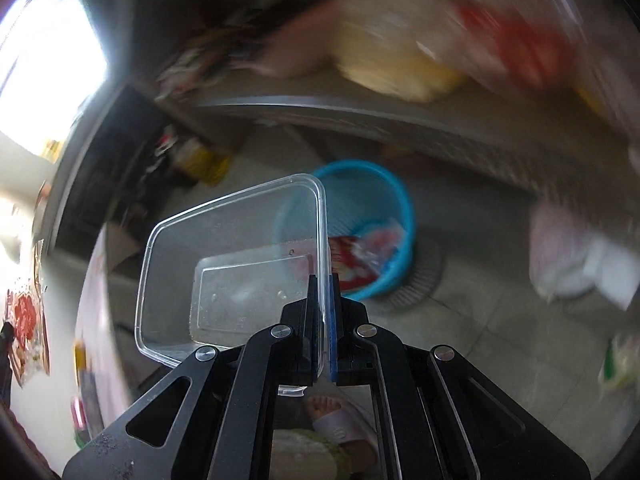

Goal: Collect trash
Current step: 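Carry the wrapper and tray over the blue wastebasket and open both grippers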

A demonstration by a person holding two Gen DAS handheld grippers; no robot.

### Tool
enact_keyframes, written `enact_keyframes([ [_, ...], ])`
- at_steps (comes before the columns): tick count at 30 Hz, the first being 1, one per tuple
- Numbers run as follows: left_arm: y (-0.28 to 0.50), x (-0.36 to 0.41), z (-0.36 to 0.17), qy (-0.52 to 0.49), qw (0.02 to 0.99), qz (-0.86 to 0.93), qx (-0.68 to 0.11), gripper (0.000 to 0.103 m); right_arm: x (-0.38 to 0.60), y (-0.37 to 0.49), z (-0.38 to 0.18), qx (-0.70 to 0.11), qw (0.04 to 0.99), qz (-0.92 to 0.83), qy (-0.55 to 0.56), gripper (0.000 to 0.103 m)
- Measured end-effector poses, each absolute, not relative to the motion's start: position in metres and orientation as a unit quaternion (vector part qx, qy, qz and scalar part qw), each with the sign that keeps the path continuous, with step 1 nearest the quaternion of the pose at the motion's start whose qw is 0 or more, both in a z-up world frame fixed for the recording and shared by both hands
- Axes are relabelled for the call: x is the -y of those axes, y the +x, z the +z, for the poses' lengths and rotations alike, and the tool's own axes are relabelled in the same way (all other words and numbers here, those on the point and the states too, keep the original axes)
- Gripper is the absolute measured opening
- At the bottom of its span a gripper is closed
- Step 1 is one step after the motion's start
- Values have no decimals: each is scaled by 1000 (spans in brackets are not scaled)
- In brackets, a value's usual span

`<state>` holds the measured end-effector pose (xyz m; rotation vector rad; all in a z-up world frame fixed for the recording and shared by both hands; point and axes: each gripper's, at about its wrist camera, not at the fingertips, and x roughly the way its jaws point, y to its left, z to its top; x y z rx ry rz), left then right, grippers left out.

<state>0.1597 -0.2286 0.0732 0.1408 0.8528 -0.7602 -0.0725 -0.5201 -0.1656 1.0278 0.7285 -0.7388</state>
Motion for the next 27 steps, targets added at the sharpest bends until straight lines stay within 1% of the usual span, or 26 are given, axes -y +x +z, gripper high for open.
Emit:
enact_keyframes([
  [3, 165, 284, 46, 100, 820, -369, -427, 2, 542, -69, -203, -330, 710, -356, 510, 3],
  [6, 171, 322, 25, 120, 806, -371, -444, 2, 565, -54, -235, -324, 680, -376, 540, 3],
  [8, 178, 344, 8, 125, 795, -371, -463, 2, 576, -39, -252, -321, 668, -386, 549, 8],
  [9, 182, 355, -1, 130, 791, -368, -471, 2, 581, -28, -261, -322, 668, -390, 546, 15],
  [10, 184, 361, -8, 135, 790, -365, -474, 2, 584, -20, -270, -328, 666, -397, 540, 35],
  [11, 187, 369, -14, 141, 788, -363, -478, 2, 586, -12, -276, -339, 664, -409, 525, 44],
  [12, 190, 375, -21, 147, 785, -359, -483, 2, 585, -8, -279, -350, 666, -420, 507, 49],
  [14, 194, 386, -34, 153, 779, -355, -493, 2, 580, -7, -280, -359, 674, -417, 493, 49],
  [17, 199, 402, -48, 163, 774, -352, -501, 2, 563, -22, -272, -362, 694, -413, 466, 52],
  [21, 206, 419, -58, 168, 766, -351, -512, 3, 547, -40, -260, -369, 713, -404, 439, 54],
  [24, 207, 448, -71, 173, 749, -360, -529, 6, 539, -57, -250, -371, 718, -401, 431, 55],
  [26, 211, 471, -94, 168, 712, -376, -568, 33, 533, -62, -248, -375, 716, -401, 431, 56],
  [27, 211, 481, -109, 175, 699, -368, -587, 61, 532, -66, -248, -381, 714, -399, 431, 56],
])
